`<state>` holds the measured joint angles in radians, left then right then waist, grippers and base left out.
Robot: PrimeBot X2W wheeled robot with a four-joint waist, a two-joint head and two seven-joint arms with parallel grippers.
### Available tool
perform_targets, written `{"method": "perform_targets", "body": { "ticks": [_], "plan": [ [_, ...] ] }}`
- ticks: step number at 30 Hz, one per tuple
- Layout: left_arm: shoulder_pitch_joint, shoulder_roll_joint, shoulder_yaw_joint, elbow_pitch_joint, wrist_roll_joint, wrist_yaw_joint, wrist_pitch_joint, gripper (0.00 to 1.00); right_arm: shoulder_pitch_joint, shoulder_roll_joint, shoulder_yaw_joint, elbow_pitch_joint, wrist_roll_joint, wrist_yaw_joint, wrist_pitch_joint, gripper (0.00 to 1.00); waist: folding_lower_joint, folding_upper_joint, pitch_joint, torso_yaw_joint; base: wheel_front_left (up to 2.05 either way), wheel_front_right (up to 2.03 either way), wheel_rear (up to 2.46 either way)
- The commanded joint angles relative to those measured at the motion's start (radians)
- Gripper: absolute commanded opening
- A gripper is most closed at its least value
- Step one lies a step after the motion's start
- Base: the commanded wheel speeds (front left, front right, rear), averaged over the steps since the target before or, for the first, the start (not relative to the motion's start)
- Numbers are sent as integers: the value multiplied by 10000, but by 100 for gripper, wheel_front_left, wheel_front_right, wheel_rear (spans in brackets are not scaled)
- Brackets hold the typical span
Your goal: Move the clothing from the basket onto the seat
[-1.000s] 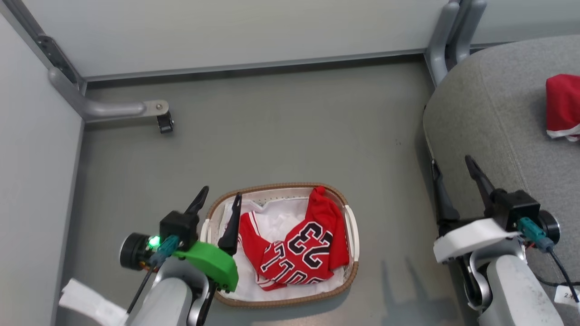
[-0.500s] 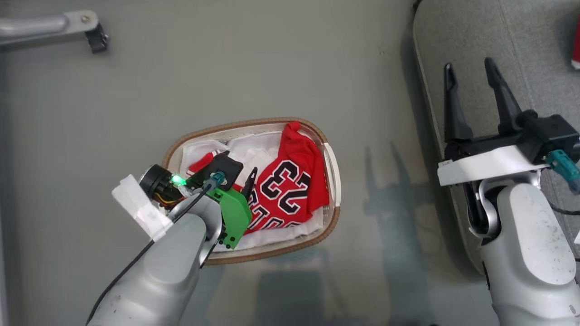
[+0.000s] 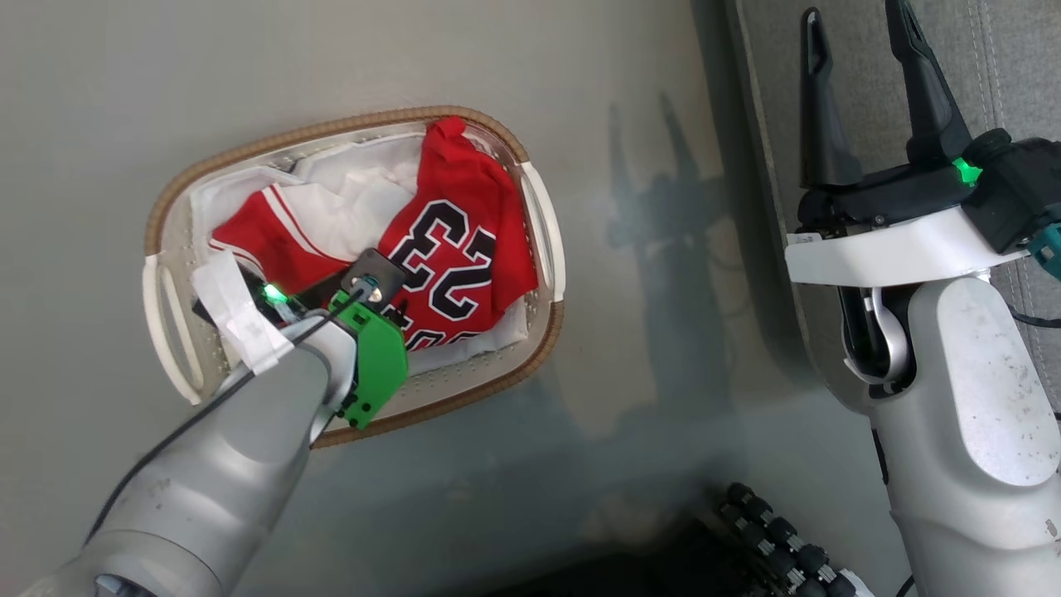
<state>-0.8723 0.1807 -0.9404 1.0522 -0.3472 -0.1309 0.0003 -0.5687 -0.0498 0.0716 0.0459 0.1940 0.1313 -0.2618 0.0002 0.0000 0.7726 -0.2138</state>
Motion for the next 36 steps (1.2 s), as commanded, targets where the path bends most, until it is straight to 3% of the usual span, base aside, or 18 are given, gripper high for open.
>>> {"method": "perform_targets", "body": {
  "ticks": [1,11,16,17,18,19,36],
  "plan": [
    [-394,271,-120,120,-86,13,11,100,-212,-15,65,-142,93,-10,-49,100,-2,0,1002,-862,0,0,0],
    [-1302,770,-510,1036,-608,12,310,100,-201,-15,242,-657,487,-10,-49,100,-2,0,1805,-1285,0,0,0],
    [-1433,704,-641,1329,-813,12,500,100,-192,-15,219,-714,528,-10,-49,100,-2,0,1923,-1283,0,0,0],
    [-1446,680,-685,1356,-880,12,543,53,-206,-15,195,-698,523,-10,-49,100,-2,0,1926,-1259,0,0,0],
    [-1451,658,-733,1361,-929,12,582,36,-228,-15,179,-678,519,-10,-49,100,-2,0,1920,-1235,0,0,0],
    [-1447,621,-793,1350,-992,12,607,0,-265,-15,166,-667,505,-10,-49,100,-2,0,1902,-1198,0,0,0],
    [-1216,-19,-1196,934,-1650,11,-1005,0,21,-21,-191,-395,-5,-10,-49,100,-2,0,577,-209,0,0,0]
  ]
}}
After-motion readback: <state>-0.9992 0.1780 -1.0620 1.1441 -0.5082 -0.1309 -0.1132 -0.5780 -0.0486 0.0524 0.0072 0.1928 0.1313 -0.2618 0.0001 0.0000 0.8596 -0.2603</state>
